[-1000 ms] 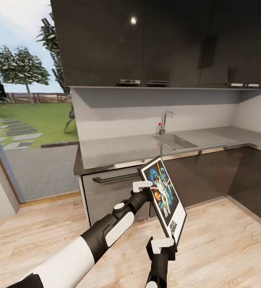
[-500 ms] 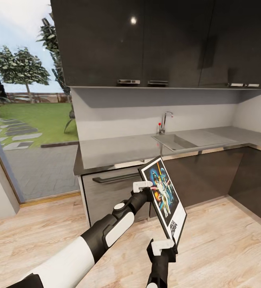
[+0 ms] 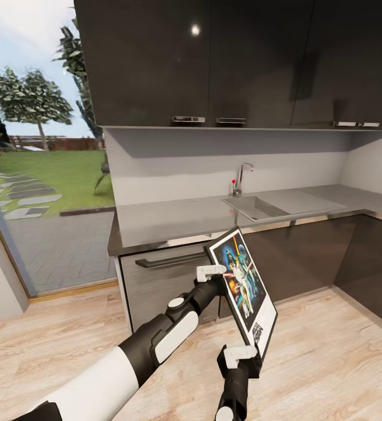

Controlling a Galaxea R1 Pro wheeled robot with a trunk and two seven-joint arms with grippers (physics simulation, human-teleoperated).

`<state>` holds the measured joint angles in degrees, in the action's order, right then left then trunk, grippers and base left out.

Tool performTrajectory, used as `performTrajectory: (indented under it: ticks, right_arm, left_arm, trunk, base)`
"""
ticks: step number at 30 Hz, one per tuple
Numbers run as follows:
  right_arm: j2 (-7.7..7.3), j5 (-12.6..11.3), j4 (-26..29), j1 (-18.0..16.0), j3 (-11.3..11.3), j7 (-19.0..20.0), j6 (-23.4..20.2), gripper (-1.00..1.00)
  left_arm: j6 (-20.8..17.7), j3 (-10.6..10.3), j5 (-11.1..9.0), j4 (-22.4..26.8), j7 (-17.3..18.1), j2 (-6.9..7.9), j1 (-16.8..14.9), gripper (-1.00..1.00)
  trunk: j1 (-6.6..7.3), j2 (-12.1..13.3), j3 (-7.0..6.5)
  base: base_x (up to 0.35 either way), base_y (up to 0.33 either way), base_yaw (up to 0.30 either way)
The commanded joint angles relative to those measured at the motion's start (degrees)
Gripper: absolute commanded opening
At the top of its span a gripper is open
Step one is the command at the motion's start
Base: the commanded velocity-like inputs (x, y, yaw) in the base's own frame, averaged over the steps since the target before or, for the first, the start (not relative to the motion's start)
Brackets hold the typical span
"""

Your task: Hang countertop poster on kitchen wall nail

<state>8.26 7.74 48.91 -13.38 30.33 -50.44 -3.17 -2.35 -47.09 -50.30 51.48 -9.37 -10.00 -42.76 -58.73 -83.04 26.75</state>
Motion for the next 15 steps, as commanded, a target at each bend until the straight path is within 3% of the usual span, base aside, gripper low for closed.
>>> performTrajectory:
  ticks: [1,15]
  right_arm:
    - [0.00,0.25,-0.02,-0.22,0.08,-0.27,-0.34,1.00]
    - [0.00,0.25,-0.02,-0.22,0.08,-0.27,-0.34,1.00]
  left_arm:
    - [-0.15,-0.07,-0.27,0.11,-0.36,0.00,-0.05,-1.00]
    - [-0.15,-0.07,-0.27,0.11,-0.36,0.00,-0.05,-1.00]
  trunk:
    - [0.00,-0.04,0.06]
    - [0.00,-0.04,0.06]
  base:
    - [0.000,0.000,0.000]
    - [0.000,0.000,0.000]
